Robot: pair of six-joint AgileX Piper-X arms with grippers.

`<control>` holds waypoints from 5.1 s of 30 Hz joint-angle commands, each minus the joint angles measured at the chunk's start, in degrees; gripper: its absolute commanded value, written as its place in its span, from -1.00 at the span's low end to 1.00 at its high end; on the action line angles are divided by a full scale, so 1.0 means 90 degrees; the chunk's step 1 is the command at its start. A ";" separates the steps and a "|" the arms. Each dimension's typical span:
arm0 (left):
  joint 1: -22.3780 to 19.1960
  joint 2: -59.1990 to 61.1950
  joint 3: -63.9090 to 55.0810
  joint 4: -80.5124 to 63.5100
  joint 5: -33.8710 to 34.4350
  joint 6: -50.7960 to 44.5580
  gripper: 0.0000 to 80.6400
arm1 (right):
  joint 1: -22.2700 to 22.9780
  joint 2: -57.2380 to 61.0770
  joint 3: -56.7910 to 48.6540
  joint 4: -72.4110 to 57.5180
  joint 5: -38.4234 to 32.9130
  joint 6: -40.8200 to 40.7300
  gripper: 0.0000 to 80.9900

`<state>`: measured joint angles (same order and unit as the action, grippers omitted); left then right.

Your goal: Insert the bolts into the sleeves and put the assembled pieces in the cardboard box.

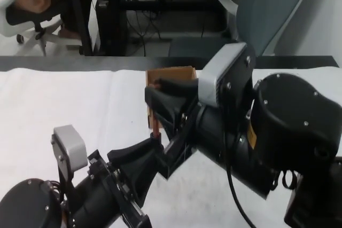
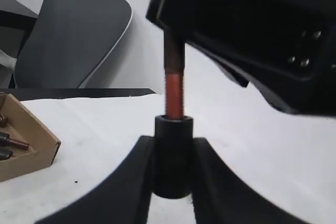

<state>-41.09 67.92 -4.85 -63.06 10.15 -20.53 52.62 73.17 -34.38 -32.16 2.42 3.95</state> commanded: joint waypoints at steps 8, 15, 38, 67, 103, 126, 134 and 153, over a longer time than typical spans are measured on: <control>-0.0017 0.0009 -0.0060 -0.0637 -0.0091 -0.0006 -0.95 | 0.0007 -0.0064 0.0094 0.0079 -0.0061 -0.0101 -0.99; -0.0017 0.0009 -0.0421 -0.0227 -0.0057 0.0040 -0.95 | 0.0007 -0.0152 0.0105 0.0143 -0.0506 0.0279 0.18; 0.1819 0.3467 -0.6055 0.5787 0.1068 0.1619 -0.95 | -0.0022 -0.4015 0.0055 0.5781 0.1036 0.1295 0.32; 0.2223 0.0982 -0.6473 0.7062 0.1013 0.2968 -0.95 | -0.0022 -0.4846 -0.0637 0.7271 0.3089 -0.0085 -0.99; 0.4875 -0.5906 -0.0708 0.6634 0.1327 0.1091 -0.95 | -0.1451 -0.7771 0.3435 0.6453 0.4324 0.1417 -0.99; 0.4875 -0.5871 0.0298 0.8566 0.0478 0.2241 -0.95 | -0.4017 -0.7640 0.3820 0.5520 0.1803 0.0700 -0.99; 0.4875 -0.5871 0.0539 0.8595 0.0498 0.2038 -0.95 | -0.4017 -0.7640 0.3820 0.5520 0.1803 0.0700 -0.99; 0.4756 -0.5871 0.0539 0.8595 0.0497 0.1856 -0.95 | -0.4017 -0.7640 0.3820 0.5520 0.1803 0.0700 -0.99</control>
<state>1.97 15.30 0.46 14.57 15.05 -3.67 16.66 4.37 0.52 18.44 18.41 10.60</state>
